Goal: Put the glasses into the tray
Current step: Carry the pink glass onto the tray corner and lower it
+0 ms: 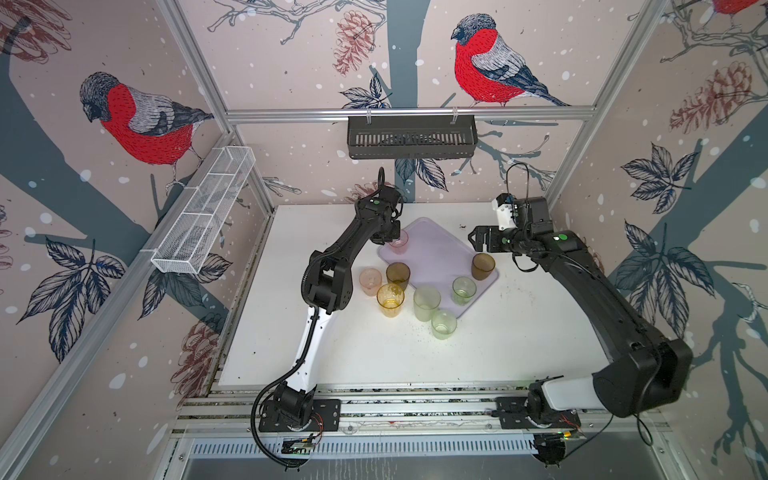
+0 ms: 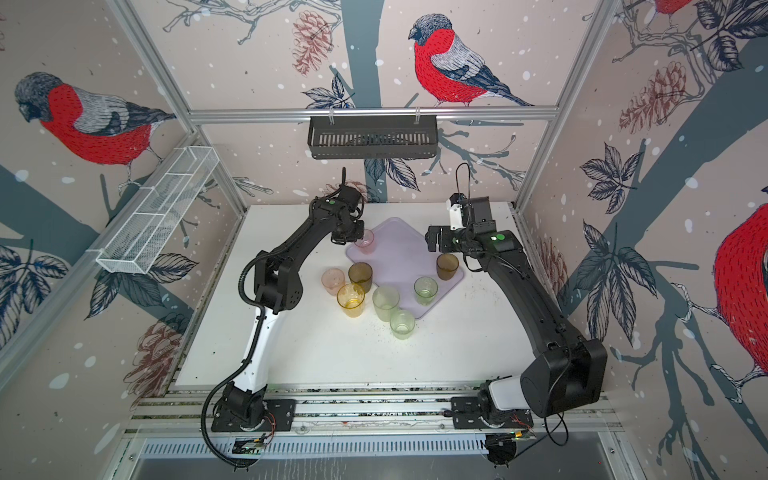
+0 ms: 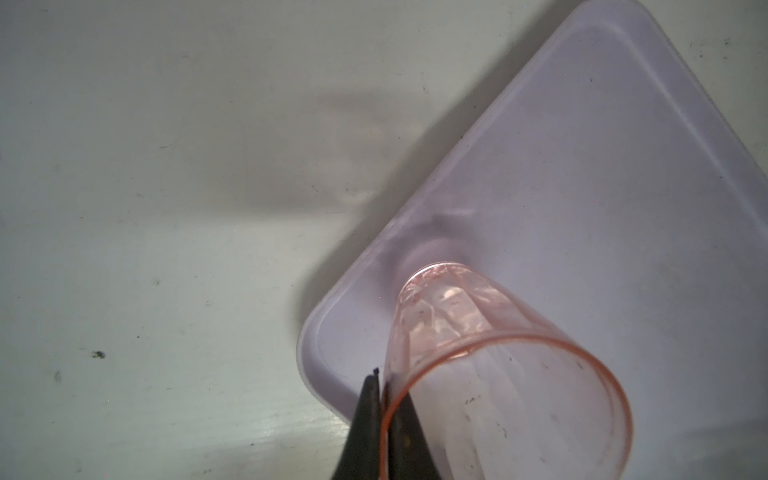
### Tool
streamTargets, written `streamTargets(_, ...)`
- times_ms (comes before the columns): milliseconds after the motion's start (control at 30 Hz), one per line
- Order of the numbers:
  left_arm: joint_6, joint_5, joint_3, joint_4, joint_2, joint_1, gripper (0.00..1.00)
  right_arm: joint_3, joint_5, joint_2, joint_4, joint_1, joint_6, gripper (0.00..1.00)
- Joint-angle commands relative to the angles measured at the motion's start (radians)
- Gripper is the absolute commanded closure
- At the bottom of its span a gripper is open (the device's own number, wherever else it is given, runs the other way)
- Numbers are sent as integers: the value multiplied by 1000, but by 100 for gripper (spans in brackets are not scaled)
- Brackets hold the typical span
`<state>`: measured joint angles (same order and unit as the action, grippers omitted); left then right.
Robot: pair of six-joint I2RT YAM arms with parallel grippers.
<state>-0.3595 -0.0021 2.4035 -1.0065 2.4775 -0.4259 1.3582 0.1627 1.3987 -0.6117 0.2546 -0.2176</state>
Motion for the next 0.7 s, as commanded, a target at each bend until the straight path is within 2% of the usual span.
streamTargets(0, -12, 2, -1, 9, 4, 3, 100, -2, 11, -1, 24, -1, -9, 0)
streamTargets(667, -20, 9, -3, 22, 6, 3, 97, -4, 11, -6, 24, -8, -9, 0)
